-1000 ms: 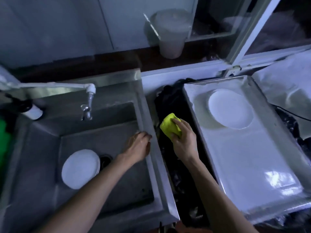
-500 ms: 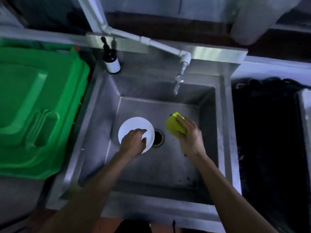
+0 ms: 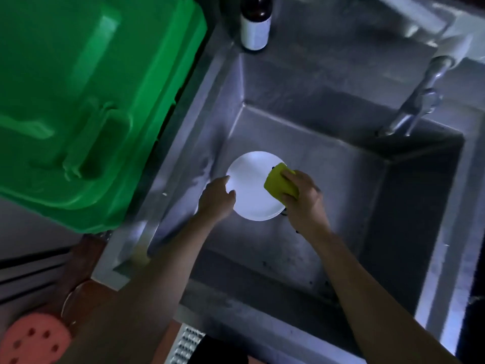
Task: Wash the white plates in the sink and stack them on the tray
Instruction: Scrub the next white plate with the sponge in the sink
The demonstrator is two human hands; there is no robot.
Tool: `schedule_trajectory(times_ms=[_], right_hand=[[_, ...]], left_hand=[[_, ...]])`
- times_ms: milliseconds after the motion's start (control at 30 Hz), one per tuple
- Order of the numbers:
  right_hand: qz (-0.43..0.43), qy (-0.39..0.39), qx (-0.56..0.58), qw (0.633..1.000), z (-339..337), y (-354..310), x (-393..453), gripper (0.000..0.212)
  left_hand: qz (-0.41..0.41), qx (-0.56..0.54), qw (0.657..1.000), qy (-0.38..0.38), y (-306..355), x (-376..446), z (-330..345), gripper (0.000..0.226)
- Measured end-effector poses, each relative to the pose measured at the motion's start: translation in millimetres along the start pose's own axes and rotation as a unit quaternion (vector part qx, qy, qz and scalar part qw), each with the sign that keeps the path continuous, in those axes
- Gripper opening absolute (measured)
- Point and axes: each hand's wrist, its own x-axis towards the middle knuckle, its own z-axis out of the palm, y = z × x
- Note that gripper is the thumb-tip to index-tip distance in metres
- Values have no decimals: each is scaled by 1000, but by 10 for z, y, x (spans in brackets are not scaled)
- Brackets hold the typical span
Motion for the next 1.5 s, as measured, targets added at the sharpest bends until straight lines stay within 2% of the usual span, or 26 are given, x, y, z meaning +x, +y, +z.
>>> schedule_trajectory(times_ms=[233,400,567,800,1100,1233,1333,1500], right_hand=[[-12,-26,3,1000,348,218,248,53],[2,-31,9,999,405,341,295,54],[5,-27,0,1000,384,417,299,53],[30,-38,21,999,327,483,224,54],[38,-33,16,999,286,533,143,54],[48,-34,12,998,284,570,115,55],[48,-31,8,998,264,585,75,55],[52,-31,22,998,211,556,-51,55]], left_hand=[[-38,-86,995,26,-185,275,217,35],[-56,-145,987,27,-248,347,395,42],[-70,-187,975,95,-239,331,492,31],[-102,-218,962,133,-174,345,536,14],[-182,-312,923,135,-107,387,517,39],[-192,-328,915,131,-105,381,540,37],[-222,-364,898,110,-132,365,563,39],[-240,-391,884,89,-123,256,543,23]])
